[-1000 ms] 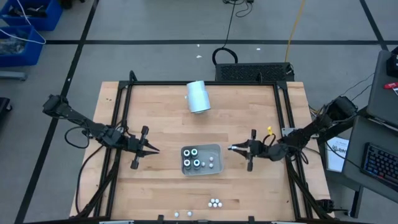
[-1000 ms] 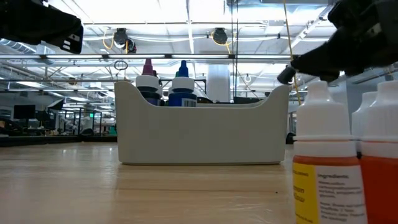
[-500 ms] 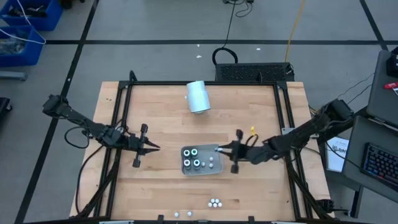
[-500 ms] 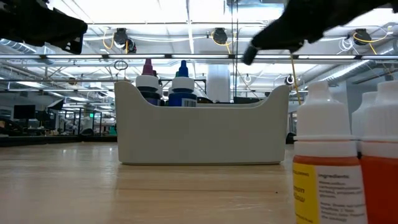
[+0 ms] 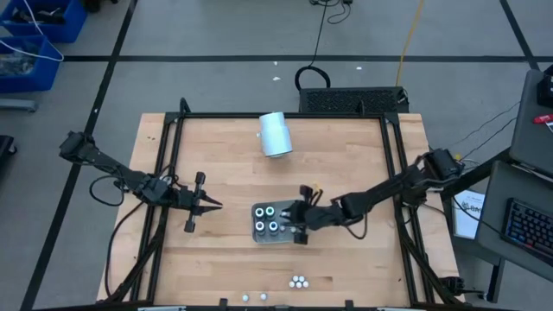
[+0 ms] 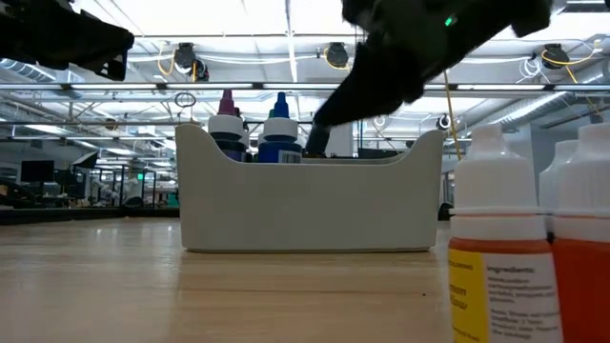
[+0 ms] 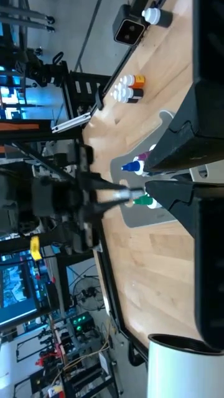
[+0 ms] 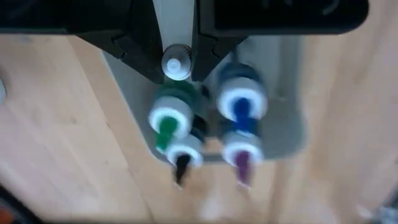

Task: Pick & Place food coloring
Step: Put the small blue food coloring into the gray bin

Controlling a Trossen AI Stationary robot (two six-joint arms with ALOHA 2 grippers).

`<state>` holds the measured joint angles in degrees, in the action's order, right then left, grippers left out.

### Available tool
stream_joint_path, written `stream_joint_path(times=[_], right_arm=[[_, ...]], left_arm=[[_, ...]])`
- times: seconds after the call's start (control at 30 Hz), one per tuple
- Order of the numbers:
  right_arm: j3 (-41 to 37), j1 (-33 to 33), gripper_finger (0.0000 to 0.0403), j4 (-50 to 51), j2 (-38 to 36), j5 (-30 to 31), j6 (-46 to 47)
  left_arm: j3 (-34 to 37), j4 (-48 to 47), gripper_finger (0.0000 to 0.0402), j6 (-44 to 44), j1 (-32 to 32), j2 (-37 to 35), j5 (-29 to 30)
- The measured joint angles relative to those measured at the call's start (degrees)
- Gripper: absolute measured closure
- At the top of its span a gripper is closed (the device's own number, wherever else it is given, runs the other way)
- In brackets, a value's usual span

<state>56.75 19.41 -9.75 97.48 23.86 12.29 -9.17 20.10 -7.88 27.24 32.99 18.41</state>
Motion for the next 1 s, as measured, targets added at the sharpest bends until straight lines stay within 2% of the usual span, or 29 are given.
stream_joint_path(times=[0.17, 0.53, 1.0], right_arm=[[0.22, -1.43, 0.0353, 0.75, 2.74, -0.48, 2.7], [0.22, -3.84, 0.0353, 0.87, 4.63, -5.91, 5.72], [0.22, -4.28, 0.0353, 2.0, 4.89, -6.14, 6.32]], left_arm=[[0.0, -0.01, 0.036, -0.02, 0.0, 0.0, 0.0], [0.0, -0.01, 0.036, 0.04, 0.0, 0.0, 0.0], [0.0, 0.81, 0.036, -0.85, 0.0, 0.0, -0.02]])
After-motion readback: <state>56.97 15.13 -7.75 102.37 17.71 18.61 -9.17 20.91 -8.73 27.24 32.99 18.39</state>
